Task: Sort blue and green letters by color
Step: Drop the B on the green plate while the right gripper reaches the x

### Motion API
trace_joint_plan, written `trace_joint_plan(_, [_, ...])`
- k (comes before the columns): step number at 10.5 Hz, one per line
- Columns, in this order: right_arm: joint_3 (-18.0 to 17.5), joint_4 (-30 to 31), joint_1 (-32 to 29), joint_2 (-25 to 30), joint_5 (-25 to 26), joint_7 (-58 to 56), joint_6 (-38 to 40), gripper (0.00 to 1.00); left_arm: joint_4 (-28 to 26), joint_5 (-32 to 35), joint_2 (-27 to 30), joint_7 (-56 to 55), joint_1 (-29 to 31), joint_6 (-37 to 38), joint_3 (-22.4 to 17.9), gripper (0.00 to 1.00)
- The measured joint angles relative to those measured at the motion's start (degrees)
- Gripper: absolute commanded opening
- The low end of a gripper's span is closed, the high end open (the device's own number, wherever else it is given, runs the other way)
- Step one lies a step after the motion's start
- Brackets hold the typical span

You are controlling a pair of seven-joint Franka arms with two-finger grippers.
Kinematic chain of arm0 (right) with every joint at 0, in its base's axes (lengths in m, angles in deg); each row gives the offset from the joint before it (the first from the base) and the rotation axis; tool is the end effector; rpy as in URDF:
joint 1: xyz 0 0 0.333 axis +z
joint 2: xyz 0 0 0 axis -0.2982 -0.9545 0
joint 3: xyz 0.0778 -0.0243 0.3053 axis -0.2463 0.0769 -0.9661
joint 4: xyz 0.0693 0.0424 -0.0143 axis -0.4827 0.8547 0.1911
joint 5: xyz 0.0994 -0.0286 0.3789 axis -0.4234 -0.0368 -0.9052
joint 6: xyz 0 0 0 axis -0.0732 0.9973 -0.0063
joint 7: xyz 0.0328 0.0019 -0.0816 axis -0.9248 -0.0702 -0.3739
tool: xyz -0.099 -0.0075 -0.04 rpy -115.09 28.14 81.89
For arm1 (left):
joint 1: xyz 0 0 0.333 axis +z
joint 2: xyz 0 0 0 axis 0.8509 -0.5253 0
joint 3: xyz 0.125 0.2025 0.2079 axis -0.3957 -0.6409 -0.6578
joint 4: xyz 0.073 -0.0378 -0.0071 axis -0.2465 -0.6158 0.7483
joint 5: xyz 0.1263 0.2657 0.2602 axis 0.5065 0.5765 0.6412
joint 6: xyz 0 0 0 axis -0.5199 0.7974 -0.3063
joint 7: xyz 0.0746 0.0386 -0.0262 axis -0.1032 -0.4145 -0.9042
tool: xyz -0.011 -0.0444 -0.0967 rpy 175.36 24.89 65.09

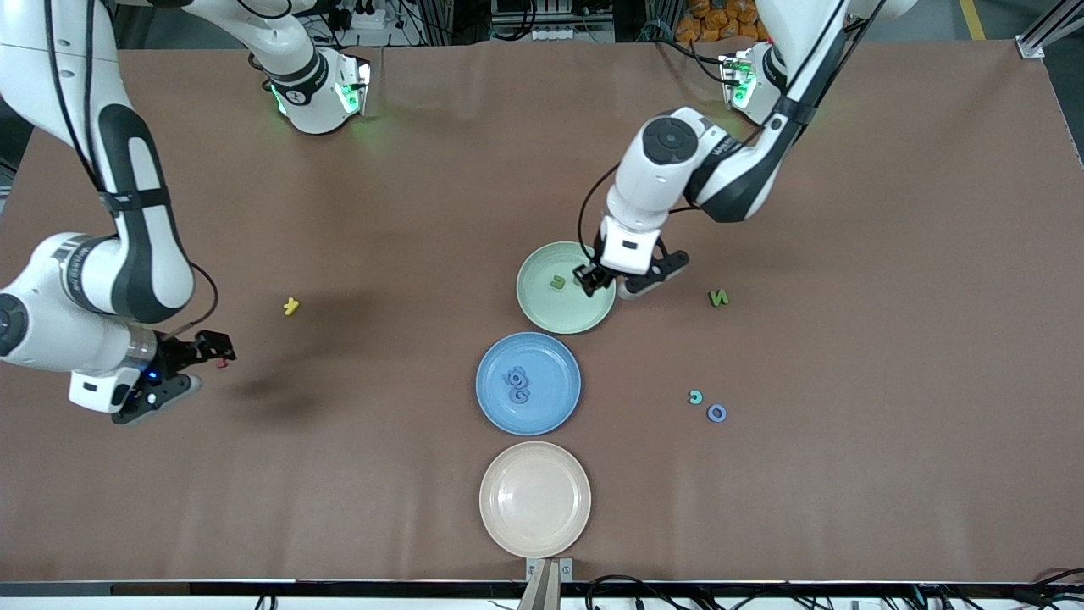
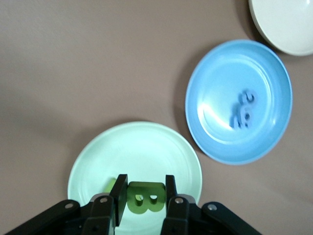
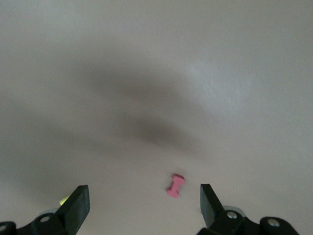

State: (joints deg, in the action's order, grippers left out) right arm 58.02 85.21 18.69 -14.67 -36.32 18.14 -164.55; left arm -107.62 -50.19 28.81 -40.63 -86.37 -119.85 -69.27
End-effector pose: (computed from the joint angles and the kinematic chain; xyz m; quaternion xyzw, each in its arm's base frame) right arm 0.6550 -0.0841 0.2883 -0.9671 -0.2496 0.0326 0.0361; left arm 0.4682 -0.4172 0.3121 0.9507 0.2811 0.0470 0.1225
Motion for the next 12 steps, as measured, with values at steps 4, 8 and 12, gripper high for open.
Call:
trace_joint_plan(4, [0.1,4.5,-5.9,2.0,5.0,-7.2,-1.0,1.00,1.0,0.0,0.0,-1.1,-4.5,0.1,0.3,0.00])
trace_joint_plan(8, [0.1,11.7,-7.6,2.8,5.5,-10.5,-13.0,1.00,1.2,0.0,-1.5,-2.8,-7.7,0.4,0.3,1.00])
trace_joint_plan(12, [0.1,17.2,-9.2,2.8,5.5,-17.5,-21.2,1.00,1.5,1.1,-1.8,-3.1,-7.4,2.0,-0.2,1.00])
